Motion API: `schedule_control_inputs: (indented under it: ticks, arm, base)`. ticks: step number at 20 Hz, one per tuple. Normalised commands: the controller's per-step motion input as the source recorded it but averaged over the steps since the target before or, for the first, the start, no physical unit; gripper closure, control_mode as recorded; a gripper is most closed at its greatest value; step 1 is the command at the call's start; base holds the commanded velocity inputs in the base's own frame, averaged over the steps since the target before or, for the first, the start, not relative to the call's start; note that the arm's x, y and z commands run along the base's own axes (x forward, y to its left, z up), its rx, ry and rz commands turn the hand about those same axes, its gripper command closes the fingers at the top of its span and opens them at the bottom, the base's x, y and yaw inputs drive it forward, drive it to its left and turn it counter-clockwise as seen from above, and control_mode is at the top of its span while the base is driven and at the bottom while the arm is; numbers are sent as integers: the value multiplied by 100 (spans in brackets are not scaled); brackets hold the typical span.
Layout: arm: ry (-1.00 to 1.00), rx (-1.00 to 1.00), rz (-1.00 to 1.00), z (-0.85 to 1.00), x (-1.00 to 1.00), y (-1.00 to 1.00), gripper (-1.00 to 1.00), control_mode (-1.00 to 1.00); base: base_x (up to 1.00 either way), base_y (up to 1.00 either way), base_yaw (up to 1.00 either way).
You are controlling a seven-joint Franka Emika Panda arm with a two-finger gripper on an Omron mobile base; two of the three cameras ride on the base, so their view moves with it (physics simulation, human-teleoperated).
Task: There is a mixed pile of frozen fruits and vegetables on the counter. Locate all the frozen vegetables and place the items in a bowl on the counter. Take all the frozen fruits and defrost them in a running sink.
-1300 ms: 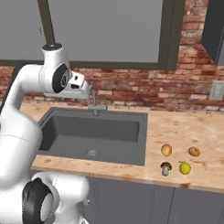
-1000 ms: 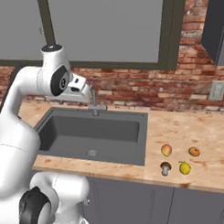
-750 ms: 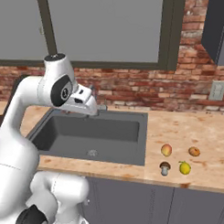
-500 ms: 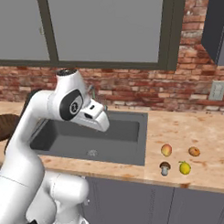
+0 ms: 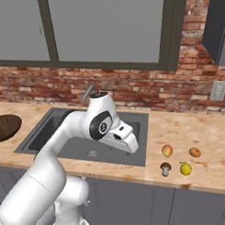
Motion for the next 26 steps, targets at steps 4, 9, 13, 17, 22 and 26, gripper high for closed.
schedule_control_inputs:
  ticks: [4, 9, 13, 17, 22, 26]
  arm:
    - [12, -2, 0, -32, 4, -100, -100, -100]
    - [16, 1, 1, -47, 1, -91, -100, -100]
    - [12, 14, 6, -33, 33, -73, -100, -100]
    - [1, 6, 2, -32, 32, -34, -100, -100]
    - [0, 1, 4, -51, 44, -13, -100, -100]
    - [0, 3, 4, -54, 28, -11, -100, -100]
  base:
    - [0, 0, 0]
    - [0, 0, 0]
    - [0, 0, 0]
    - [0, 0, 0]
    - [0, 0, 0]
    - [0, 0, 0]
